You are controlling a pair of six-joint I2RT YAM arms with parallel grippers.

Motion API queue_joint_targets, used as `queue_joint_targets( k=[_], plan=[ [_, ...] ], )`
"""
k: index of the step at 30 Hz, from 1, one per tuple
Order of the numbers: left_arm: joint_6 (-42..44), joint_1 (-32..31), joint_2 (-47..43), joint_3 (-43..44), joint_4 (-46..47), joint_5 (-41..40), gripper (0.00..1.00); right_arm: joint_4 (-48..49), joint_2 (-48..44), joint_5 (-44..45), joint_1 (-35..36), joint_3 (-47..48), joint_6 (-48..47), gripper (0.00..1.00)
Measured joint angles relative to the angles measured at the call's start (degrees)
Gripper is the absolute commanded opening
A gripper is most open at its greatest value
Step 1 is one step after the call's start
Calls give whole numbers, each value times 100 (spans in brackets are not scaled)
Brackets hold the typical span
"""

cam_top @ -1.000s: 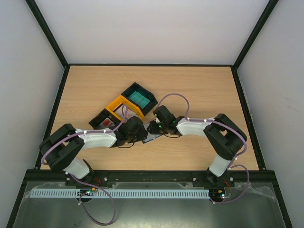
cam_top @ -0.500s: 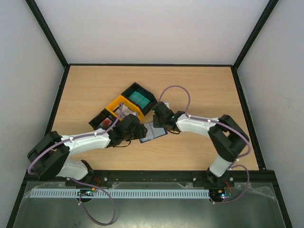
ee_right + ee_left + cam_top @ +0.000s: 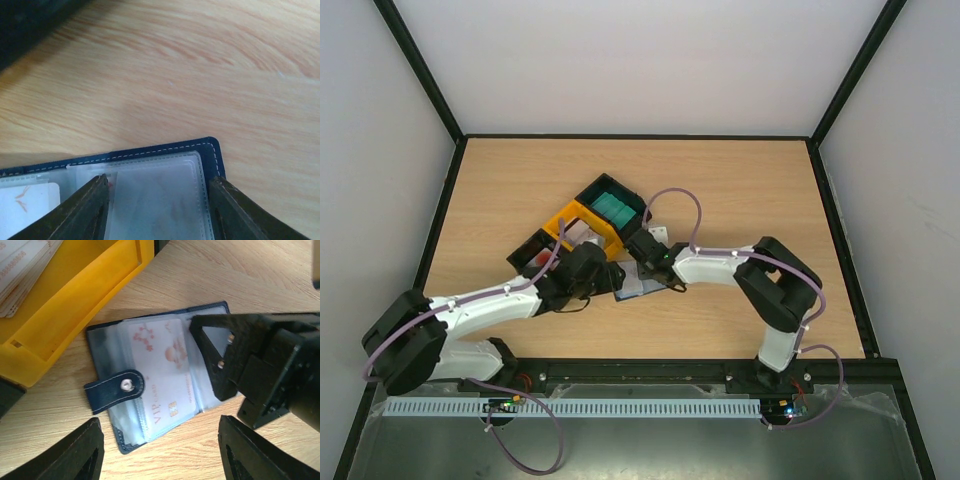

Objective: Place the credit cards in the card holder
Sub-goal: Turn over the card slot in the card holder.

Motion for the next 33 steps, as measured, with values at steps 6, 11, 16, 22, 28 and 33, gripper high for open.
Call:
queue_joint_targets(
  k=[6,11,16,22,28,33],
  plan=[
    [-105,-94,-33,-37,-7,55,60,46,-581,382,79,-798,800,49],
    [-188,-535,280,63,-48,-22,45,72,-997,409,116,-1263,1504,48],
    [-352,-879,686,330,-70,-144,34,-321,-1445,350,116,-1360,1582,40],
    [-522,-911,962,361,192,-249,30,-529,-2243,142,116,-1102,1316,28],
    [-588,-855,1300,372,498,-197,23,-190,-2813,-634,116,-1700,1266,17],
    [-566,-774,1373,369,769,-70,21,170,-2859,-1370,116,-2218,1263,9]
  ],
)
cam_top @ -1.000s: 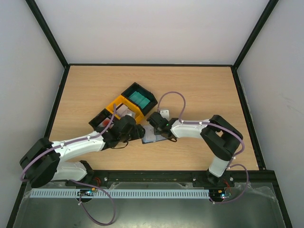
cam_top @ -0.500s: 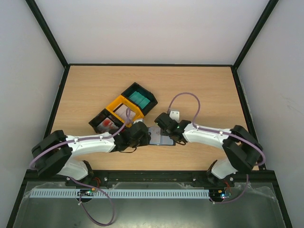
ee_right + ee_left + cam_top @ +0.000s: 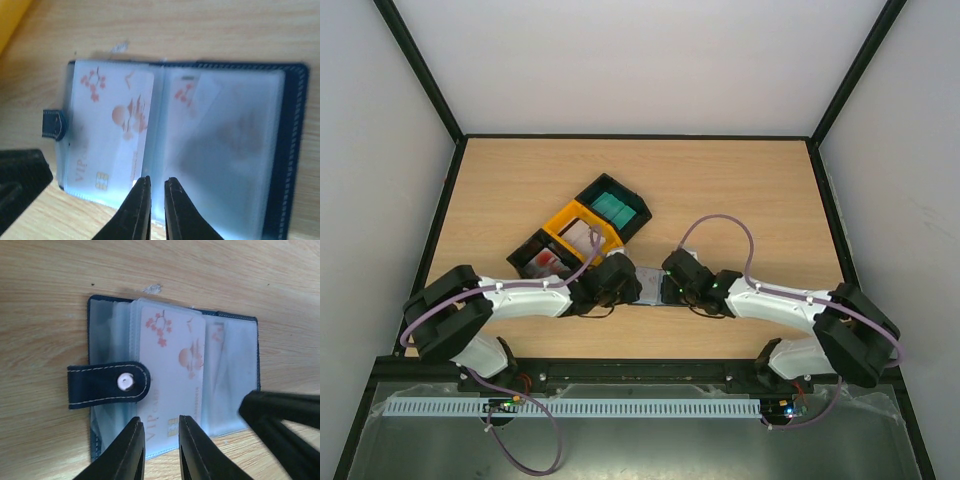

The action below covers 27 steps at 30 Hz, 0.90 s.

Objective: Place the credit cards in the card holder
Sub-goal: Turn over the card slot in the card holder.

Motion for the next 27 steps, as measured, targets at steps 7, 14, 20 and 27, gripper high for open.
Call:
queue_joint_targets(
  k=[7,14,20,27],
  plan=[
    [9,214,-2,-273,442,212,23,452,304,-629,0,-155,7,8],
    [74,345,-46,-319,544,321,22,660,713,-811,0,-151,46,6],
    [160,354,-92,-321,625,413,23,535,726,-616,0,-94,76,5],
    [199,367,-79,-321,789,588,24,566,785,-575,0,-87,76,5]
  ],
)
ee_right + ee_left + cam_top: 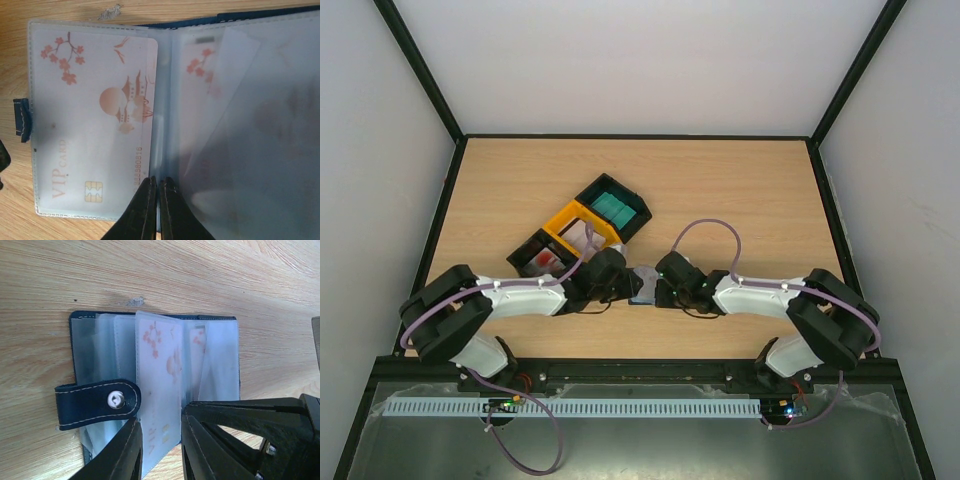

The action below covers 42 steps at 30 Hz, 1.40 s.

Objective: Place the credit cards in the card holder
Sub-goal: Turn over the card slot in the card holder.

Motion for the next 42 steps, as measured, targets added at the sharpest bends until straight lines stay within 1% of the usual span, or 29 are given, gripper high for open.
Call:
queue_joint_targets(
  k=[9,14,20,30,32,37,42],
  plan=[
    [-4,0,221,0,70,74,25,151,66,7,0,0,17,5],
    [-4,0,271,0,76,76,21,162,70,7,0,0,17,4],
    [-2,0,330,0,76,122,19,162,70,7,0,0,17,4],
    [33,0,339,2,254,358,20,170,70,4,0,0,15,5],
    [59,0,341,4,310,433,21,179,61,9,0,-2,15,7],
    [155,0,393,96,389,656,27,114,-195,157,0,-92,31,21],
    [374,0,551,450,345,894,29,-90,-761,612,0,-116,39,25]
  ],
)
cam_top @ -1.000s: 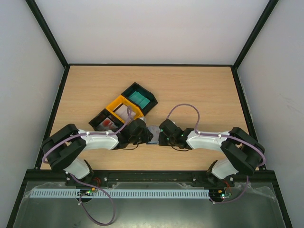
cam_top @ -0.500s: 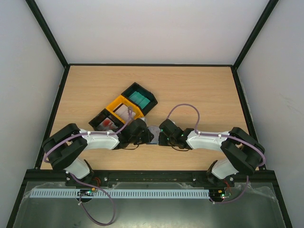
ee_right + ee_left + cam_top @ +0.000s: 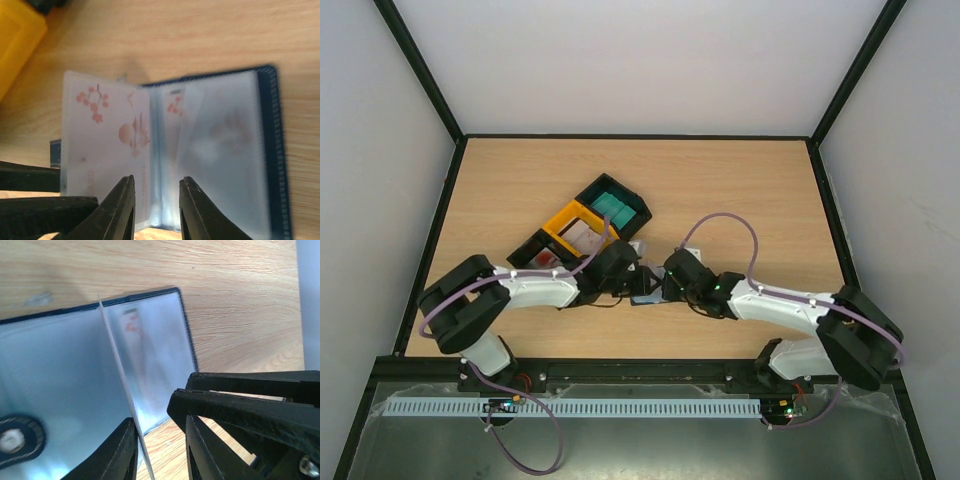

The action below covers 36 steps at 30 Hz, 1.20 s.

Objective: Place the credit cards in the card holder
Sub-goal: Turn over the card slot in the card holder.

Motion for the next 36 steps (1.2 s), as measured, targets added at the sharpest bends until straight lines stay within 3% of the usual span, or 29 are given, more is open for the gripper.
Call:
queue_joint_targets(
  k=[14,27,32,36],
  plan=[
    [468,-140,1023,1126,-229,450,43,-1248,-1886,2159,0,-7,732,35],
    [599,-291,1401,1458,-669,275,48,-1484,-2411,2153,0,-44,739,39],
    [590,-291,1298,1486,-999,-114,44,-1128,-1703,1611,0,-68,470,15],
    [566,-291,1263,1480,-1123,-258,35,-981,-750,1128,0,-33,400,8]
  ],
)
